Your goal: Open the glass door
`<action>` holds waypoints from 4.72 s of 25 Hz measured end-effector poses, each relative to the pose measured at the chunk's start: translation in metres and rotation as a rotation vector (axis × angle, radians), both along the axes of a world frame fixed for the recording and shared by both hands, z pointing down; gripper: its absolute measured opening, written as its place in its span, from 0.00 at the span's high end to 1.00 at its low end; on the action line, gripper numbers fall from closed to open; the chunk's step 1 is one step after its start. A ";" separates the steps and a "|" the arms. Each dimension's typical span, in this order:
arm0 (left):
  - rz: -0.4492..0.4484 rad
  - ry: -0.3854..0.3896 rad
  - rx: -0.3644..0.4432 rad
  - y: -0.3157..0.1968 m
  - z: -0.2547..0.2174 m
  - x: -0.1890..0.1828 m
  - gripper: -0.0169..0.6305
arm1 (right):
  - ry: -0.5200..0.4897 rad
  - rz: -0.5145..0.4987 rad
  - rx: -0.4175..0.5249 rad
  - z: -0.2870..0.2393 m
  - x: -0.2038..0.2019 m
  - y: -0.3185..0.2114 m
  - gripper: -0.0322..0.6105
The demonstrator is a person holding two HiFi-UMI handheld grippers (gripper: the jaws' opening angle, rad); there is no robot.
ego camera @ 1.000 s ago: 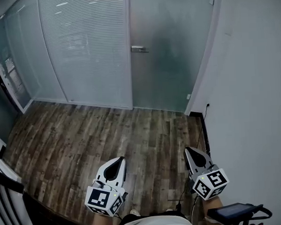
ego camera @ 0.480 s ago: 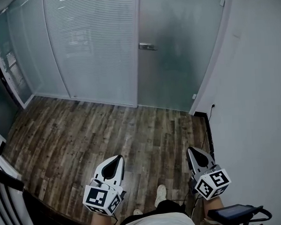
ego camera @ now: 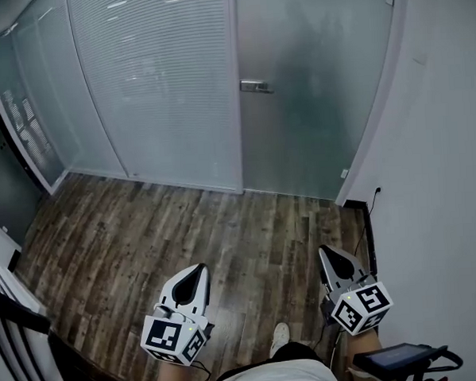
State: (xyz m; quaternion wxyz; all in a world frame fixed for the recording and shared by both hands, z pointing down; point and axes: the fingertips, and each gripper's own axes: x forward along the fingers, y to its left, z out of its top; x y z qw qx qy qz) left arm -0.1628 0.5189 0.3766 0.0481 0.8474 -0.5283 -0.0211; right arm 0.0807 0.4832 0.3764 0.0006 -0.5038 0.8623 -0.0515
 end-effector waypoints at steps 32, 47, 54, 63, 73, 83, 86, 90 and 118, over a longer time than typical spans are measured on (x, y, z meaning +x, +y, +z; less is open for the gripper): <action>0.093 0.054 -0.032 -0.288 0.007 0.123 0.98 | 0.007 0.066 -0.063 0.028 0.122 -0.246 0.95; 0.075 0.070 -0.066 -0.454 0.021 0.016 0.98 | 0.061 0.047 -0.059 0.021 0.012 -0.414 0.95; 0.091 0.082 -0.094 -0.500 0.036 -0.008 0.98 | 0.091 0.032 -0.085 0.029 -0.021 -0.462 0.95; 0.101 0.033 -0.123 -0.573 0.044 0.012 0.97 | 0.033 0.029 -0.101 0.046 -0.005 -0.540 0.95; 0.062 0.014 -0.063 -0.692 -0.005 0.091 0.98 | 0.009 0.006 -0.053 0.004 0.080 -0.671 0.95; 0.015 -0.030 -0.080 -0.774 -0.005 0.152 0.98 | -0.022 -0.051 -0.042 0.004 0.140 -0.775 0.95; 0.018 -0.052 -0.093 -0.797 0.004 0.158 0.98 | -0.042 -0.044 -0.048 0.016 0.147 -0.799 0.95; 0.042 -0.059 -0.092 -0.816 0.000 0.165 0.97 | -0.049 -0.030 -0.060 0.019 0.151 -0.810 0.95; 0.229 -0.018 -0.065 -0.928 0.025 0.098 0.98 | 0.123 0.108 -0.068 0.022 0.069 -0.879 0.95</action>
